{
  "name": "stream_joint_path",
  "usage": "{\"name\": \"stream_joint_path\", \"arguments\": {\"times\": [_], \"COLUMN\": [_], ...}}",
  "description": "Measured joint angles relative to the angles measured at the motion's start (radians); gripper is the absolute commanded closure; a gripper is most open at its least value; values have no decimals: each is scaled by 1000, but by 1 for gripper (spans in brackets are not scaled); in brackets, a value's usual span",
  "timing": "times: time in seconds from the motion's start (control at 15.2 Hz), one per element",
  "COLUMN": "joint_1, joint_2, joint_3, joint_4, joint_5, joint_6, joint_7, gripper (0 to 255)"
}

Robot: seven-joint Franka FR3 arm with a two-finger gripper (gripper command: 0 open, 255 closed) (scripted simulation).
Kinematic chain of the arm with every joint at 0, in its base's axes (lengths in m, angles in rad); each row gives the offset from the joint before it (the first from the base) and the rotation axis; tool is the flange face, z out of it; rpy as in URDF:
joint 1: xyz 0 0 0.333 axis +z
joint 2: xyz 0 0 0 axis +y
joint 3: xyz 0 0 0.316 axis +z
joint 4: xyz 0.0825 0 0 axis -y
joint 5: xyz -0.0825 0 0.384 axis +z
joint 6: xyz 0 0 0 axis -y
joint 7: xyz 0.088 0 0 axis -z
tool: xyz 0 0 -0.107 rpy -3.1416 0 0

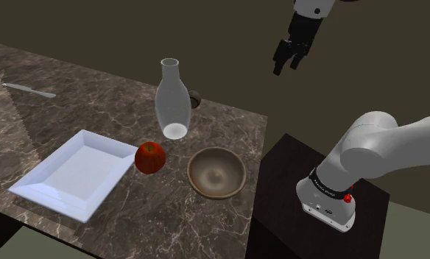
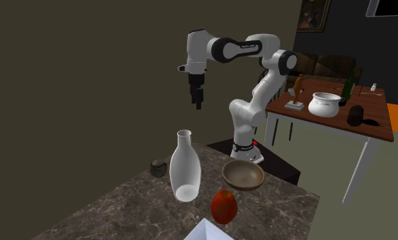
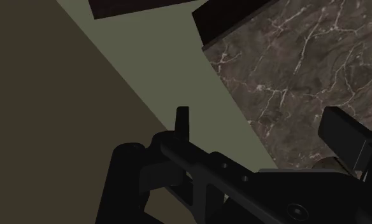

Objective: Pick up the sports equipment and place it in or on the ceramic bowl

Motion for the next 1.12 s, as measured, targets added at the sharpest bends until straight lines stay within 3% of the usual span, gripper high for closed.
{"name": "stream_joint_path", "arguments": {"times": [0.33, 0.66, 1.12], "joint_1": [7, 13, -5], "joint_2": [63, 207, 459], "joint_3": [60, 165, 299], "joint_4": [-9, 39, 155], "joint_5": [16, 28, -28], "joint_6": [84, 199, 347], "joint_7": [74, 209, 413], "gripper": [0, 0, 0]}}
